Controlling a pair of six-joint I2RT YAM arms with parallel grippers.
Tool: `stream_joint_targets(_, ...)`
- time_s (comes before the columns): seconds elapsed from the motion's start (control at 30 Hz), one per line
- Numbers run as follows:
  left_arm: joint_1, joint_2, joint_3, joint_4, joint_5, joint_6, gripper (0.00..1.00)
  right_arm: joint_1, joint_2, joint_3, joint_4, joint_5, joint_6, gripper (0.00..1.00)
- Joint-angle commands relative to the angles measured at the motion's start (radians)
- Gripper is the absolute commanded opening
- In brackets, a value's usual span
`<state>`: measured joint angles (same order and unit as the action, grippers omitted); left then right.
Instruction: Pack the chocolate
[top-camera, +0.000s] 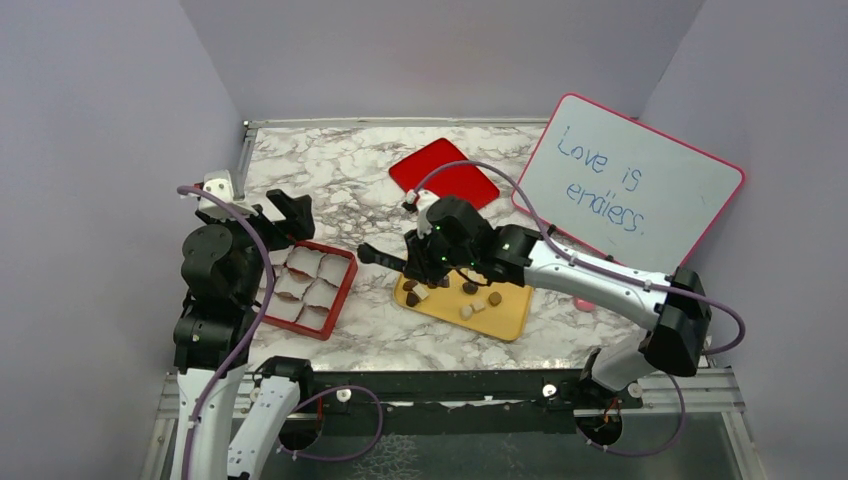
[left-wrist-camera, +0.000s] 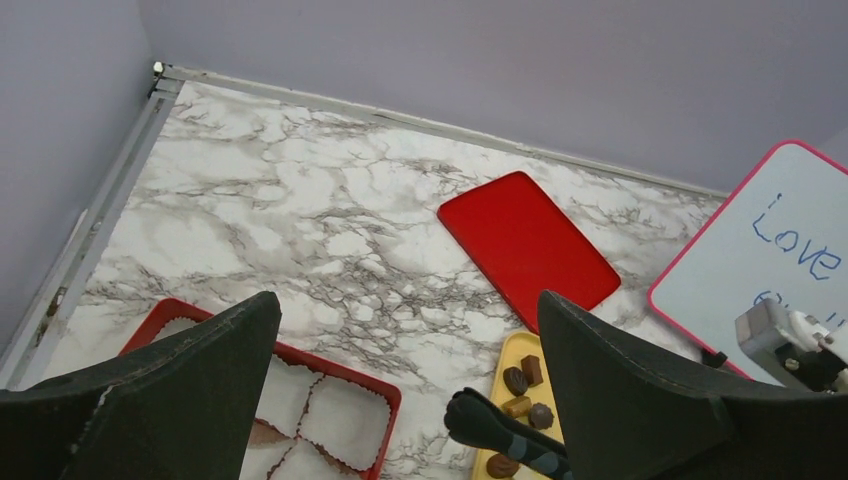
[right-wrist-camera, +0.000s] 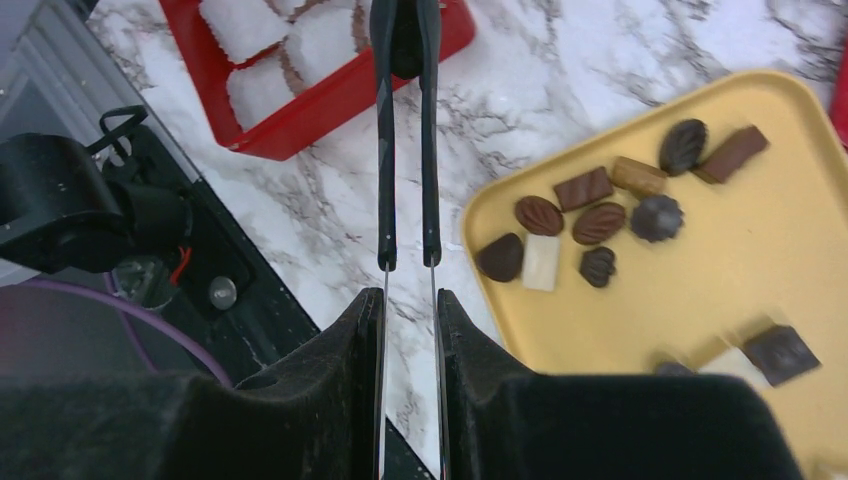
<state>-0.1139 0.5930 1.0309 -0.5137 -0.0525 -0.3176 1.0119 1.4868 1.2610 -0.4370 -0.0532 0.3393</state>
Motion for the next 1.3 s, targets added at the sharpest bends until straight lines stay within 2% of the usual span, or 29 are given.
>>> stream_joint_targets(0.0, -0.002, -0.006, 0.036, -0.031, -0.073, -0.002, 0.99, 0.058, 0.067, 0.077, 0.086, -0.033, -0.018, 0.23)
stream_joint_targets(0.7, -0.003, 0.009, 0.101, -0.049, -0.133, -0.008, 0.99, 0.095, 0.522, 0.418, 0.377, -0.047, -0.19, 0.23)
stream_joint_targets(0.87, -0.002, 0.009, 0.12, -0.051, -0.183, -0.031, 0.99, 0.119, 0.634, 0.501, 0.463, -0.044, -0.24, 0.24)
stream_joint_targets(1.13, -0.003, -0.009, 0.187, -0.064, -0.174, -0.058, 0.99, 0.125, 0.824, 0.656, 0.541, 0.019, -0.255, 0.23)
stream_joint_targets(1.27, -0.007, -0.008, 0.192, -0.068, -0.176, -0.05, 0.99, 0.126, 0.897, 0.735, 0.522, 0.047, -0.26, 0.24)
